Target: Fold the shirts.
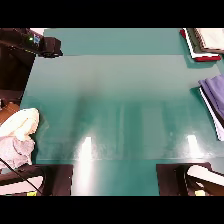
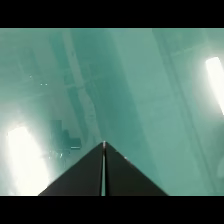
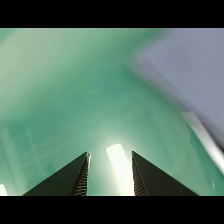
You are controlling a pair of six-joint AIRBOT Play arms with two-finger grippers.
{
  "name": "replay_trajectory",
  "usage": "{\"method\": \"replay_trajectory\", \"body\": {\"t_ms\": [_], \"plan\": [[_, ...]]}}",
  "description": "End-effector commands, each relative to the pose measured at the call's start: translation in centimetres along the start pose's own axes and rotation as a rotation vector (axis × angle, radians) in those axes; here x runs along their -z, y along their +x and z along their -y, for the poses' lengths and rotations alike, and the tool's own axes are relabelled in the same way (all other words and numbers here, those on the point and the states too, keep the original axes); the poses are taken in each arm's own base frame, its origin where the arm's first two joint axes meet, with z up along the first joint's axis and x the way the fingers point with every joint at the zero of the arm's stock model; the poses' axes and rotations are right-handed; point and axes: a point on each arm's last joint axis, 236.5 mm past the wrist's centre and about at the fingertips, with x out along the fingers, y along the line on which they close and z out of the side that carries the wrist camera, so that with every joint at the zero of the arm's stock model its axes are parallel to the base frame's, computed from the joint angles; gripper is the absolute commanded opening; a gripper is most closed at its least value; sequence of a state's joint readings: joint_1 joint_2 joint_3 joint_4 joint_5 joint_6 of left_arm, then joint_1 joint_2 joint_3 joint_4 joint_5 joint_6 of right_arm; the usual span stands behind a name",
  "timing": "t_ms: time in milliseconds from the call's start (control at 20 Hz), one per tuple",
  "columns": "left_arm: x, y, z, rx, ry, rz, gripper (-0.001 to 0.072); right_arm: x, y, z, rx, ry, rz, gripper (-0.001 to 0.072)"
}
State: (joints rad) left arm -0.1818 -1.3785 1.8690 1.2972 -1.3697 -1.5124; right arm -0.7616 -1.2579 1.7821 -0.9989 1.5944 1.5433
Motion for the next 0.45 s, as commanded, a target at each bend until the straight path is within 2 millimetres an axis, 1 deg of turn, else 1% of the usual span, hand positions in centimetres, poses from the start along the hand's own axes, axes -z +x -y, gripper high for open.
{"method": "replay_trajectory", "body": {"t_ms": [0,50,100,150,200,300,400], "plan": [[0.0,0.0,0.0,0.0,0.001,0.002,0.0025,3.3,-0.5,-10.3,-0.174,-0.197,-0.032,0.0293],[0.0,0.0,0.0,0.0,0.001,0.002,0.0025,4.6,-0.6,-12.8,-0.213,-0.256,-0.052,0.0099],[0.0,0.0,0.0,0.0,0.001,0.002,0.0025,5.9,-0.8,-14.8,-0.243,-0.311,-0.068,0.0018],[0.0,-0.1,0.0,0.0,0.001,0.002,0.0025,7.2,-0.9,-16.4,-0.259,-0.366,-0.08,0.0018],[0.0,0.0,0.0,0.0,0.001,0.002,0.0025,8.1,-0.9,-17.5,-0.254,-0.414,-0.086,0.0018],[0.0,0.0,0.0,0.0,0.001,0.002,0.0025,9.5,-0.8,-18.4,-0.217,-0.495,-0.091,0.0018],[0.0,0.0,0.0,0.0,0.001,0.002,0.0025,10.3,-0.6,-18.7,-0.179,-0.554,-0.096,0.0018]]}}
